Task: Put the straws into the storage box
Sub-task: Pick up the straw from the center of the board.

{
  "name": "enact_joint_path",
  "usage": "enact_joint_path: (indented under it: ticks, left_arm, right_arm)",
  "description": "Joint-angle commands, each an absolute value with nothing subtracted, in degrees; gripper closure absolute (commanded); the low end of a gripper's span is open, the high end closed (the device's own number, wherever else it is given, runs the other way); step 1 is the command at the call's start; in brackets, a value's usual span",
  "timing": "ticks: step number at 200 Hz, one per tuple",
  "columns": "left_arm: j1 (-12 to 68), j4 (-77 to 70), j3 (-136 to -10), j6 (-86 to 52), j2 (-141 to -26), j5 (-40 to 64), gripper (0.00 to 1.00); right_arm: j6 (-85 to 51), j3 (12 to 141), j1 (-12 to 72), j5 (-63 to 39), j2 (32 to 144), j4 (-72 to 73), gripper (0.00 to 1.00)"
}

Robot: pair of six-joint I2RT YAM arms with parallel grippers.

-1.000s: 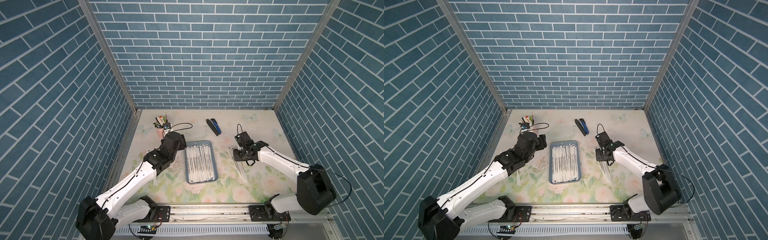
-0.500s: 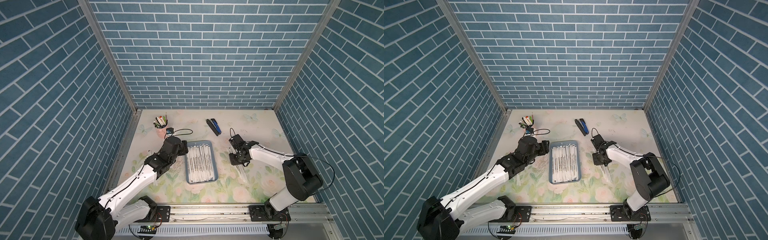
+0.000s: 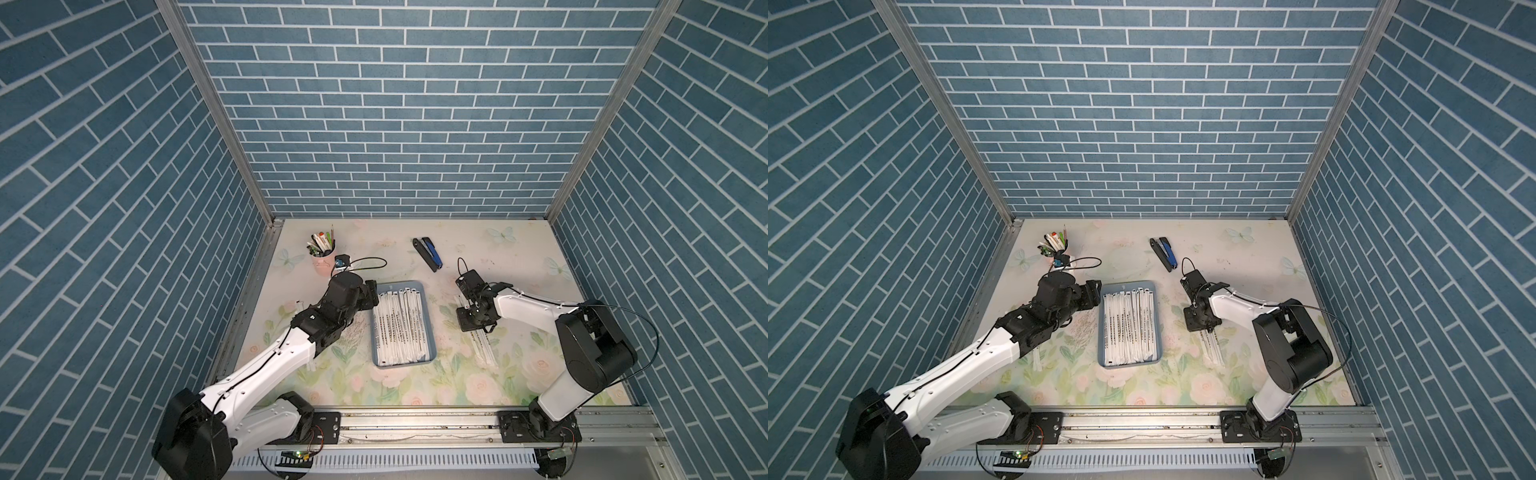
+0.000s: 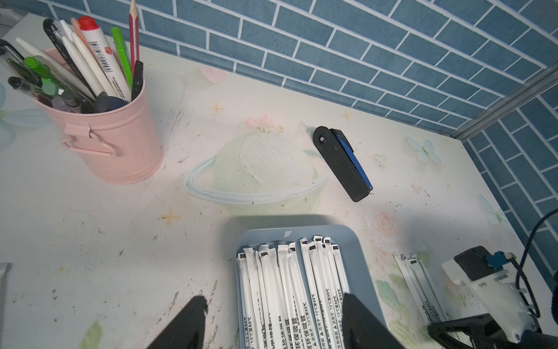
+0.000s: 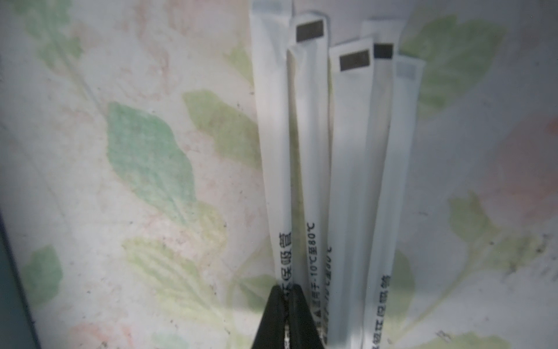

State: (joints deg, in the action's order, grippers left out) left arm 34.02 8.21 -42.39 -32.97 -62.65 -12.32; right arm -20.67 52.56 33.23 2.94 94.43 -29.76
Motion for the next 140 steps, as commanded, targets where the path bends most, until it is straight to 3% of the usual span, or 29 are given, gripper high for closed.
enact_joint_path:
  ticks: [1,64,97,140]
  left_arm:
    - [33.97,7.89,-41.58,-32.84,-62.93,-12.26,0.26]
    - [33.93,9.15,-41.32,-33.79,-62.58,-13.55,0.27]
    - [33.84,13.35,-42.01,-37.15,-63.64,-17.11,0.28]
    - [33.84,13.25,-39.4,-40.16,-62.68,-16.38,0.29]
  right_arm:
    - [-21.8,52.57,33.77,1.6,93.21,-29.88,0.96]
    - [-30.87,56.99,37.91,-0.77,87.33,-31.16,0.99]
    - [-43.58,63.44,47.83,4.61,87.6,-29.46,1.0]
    - [-54.02,72.08,58.63,14.88,97.06,-26.71,1.0]
